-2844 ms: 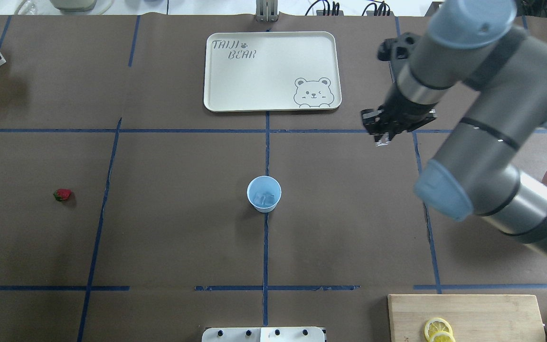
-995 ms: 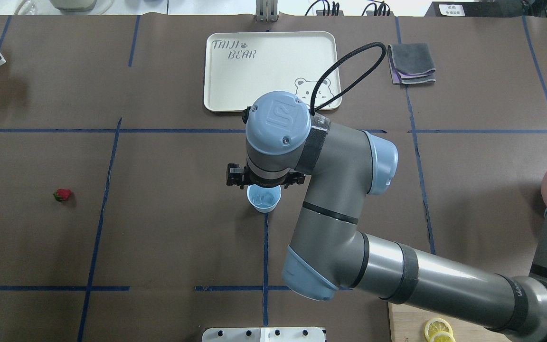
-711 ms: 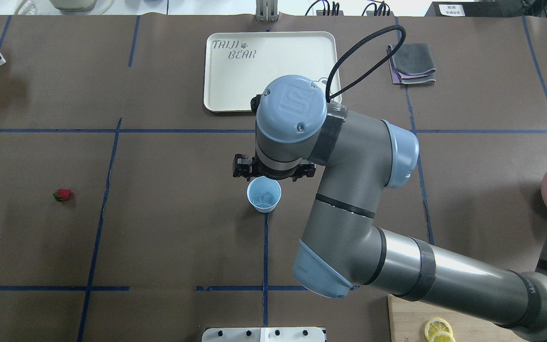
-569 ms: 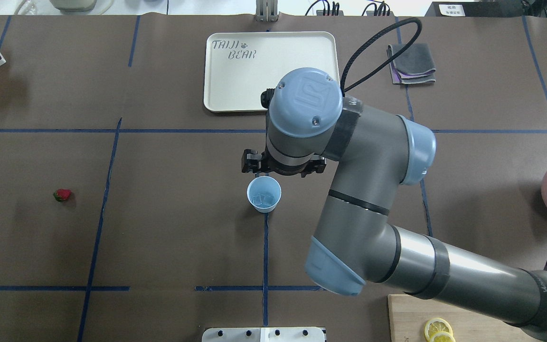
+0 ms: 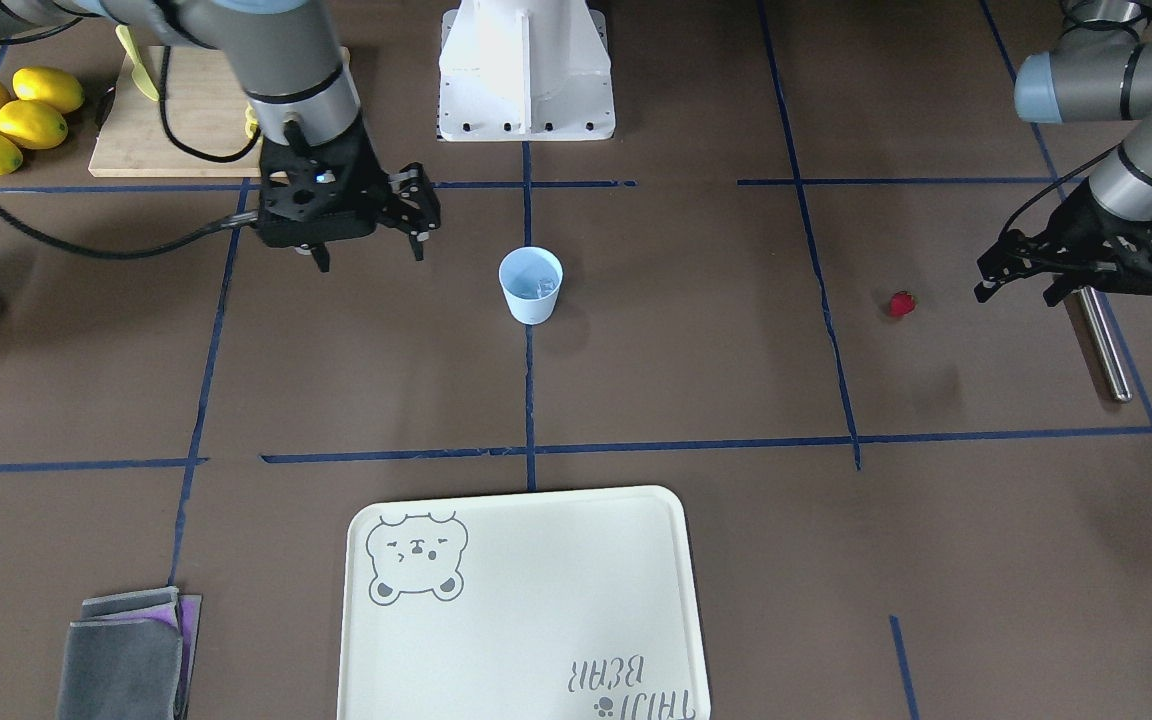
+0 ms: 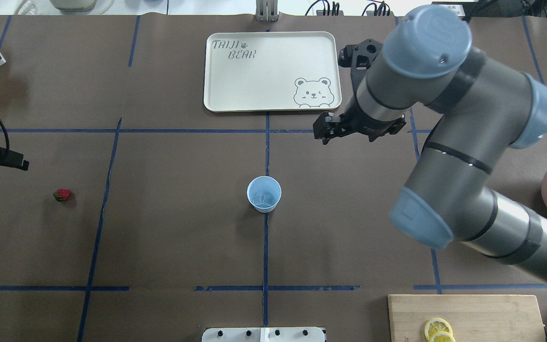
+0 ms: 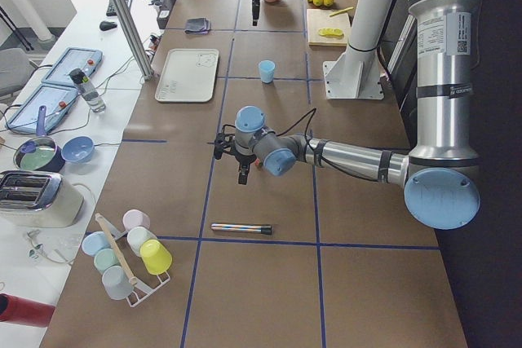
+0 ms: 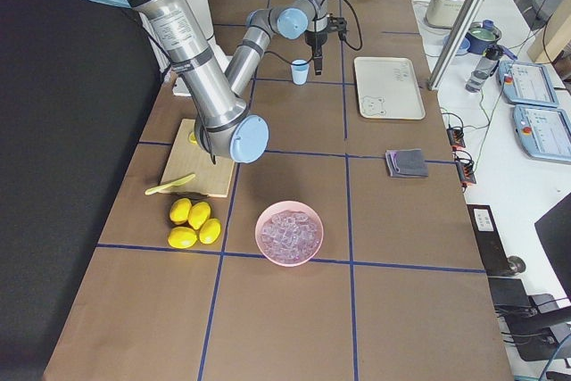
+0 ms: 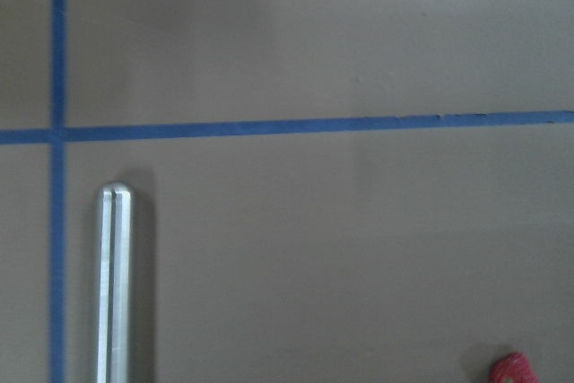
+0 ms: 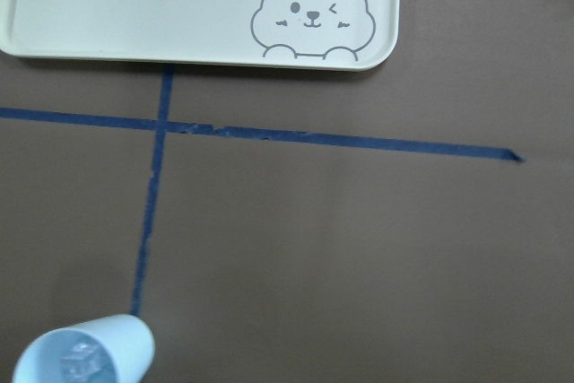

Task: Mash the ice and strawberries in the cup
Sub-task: 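Withdraw the right gripper toward the ice bowl while the left gripper reaches the strawberry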

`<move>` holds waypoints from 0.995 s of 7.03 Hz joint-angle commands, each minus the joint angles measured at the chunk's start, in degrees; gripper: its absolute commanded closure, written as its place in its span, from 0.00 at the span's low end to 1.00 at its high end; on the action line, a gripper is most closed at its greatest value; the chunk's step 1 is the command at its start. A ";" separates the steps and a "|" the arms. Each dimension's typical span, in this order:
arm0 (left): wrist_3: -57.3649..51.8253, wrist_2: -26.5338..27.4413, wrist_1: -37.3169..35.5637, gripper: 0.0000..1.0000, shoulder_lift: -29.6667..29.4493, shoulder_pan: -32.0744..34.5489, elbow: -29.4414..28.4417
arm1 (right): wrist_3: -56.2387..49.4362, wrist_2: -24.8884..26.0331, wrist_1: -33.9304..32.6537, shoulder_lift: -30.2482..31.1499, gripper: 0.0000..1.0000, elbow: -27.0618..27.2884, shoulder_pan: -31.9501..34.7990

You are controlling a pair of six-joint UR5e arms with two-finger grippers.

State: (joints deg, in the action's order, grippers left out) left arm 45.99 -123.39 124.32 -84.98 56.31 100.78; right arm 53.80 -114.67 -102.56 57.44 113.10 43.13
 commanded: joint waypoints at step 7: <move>10.61 12.47 4.26 0.03 -0.36 -14.48 0.56 | -39.00 -12.06 0.43 20.42 0.00 0.28 24.52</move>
State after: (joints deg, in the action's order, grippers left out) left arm 56.56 -111.38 128.62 -85.10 42.16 101.72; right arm 19.05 -125.61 -102.13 75.57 113.84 65.16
